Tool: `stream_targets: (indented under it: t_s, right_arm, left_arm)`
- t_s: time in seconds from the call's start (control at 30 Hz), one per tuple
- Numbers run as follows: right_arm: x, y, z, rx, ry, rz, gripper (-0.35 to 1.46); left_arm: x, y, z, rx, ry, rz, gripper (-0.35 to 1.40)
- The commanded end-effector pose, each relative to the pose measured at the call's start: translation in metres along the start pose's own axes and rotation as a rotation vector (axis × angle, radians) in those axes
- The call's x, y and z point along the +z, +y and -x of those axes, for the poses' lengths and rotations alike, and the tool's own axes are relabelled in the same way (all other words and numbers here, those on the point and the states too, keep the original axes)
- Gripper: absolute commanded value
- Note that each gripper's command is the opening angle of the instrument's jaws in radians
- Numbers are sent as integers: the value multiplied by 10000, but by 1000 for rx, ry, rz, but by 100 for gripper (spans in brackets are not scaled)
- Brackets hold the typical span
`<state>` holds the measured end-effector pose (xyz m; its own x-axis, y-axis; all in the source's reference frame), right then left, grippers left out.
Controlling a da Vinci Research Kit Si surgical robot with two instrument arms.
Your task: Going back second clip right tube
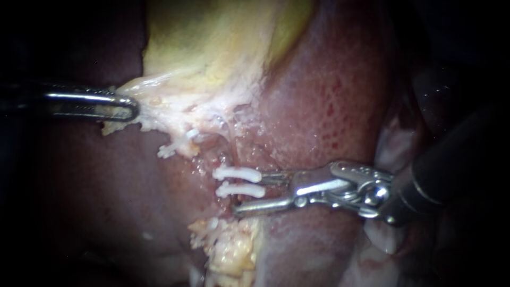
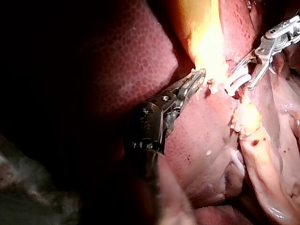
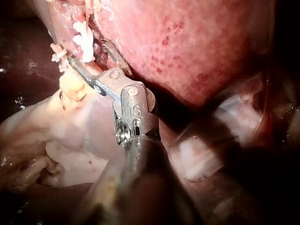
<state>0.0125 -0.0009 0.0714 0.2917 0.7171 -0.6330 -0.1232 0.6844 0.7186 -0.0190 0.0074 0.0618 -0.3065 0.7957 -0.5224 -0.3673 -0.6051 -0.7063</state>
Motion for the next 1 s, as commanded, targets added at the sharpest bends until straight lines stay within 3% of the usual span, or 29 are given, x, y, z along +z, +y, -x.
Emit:
stream_targets:
  t_s: [0.03, 0.27, 0.43, 0.77, 1.0]
  right_arm:
    - [-6, -1, -3, -38, -7, 8, 50]
    - [-45, -11, -26, -287, -69, 37, 50]
    - [-64, -21, -35, -376, -76, 22, 50]
    - [-85, -23, -43, -470, -77, 8, 50]
    - [-89, -22, -44, -510, -77, 4, 50]
  left_arm:
    - [0, 0, 0, 0, 0, 1, -35]
    - [-1, 0, 0, 0, 0, 1, -35]
    - [-1, 0, 0, 0, 0, 1, -35]
    - [6, -2, 0, 0, 2, -4, -35]
    - [27, -10, 8, 5, 6, -16, -35]
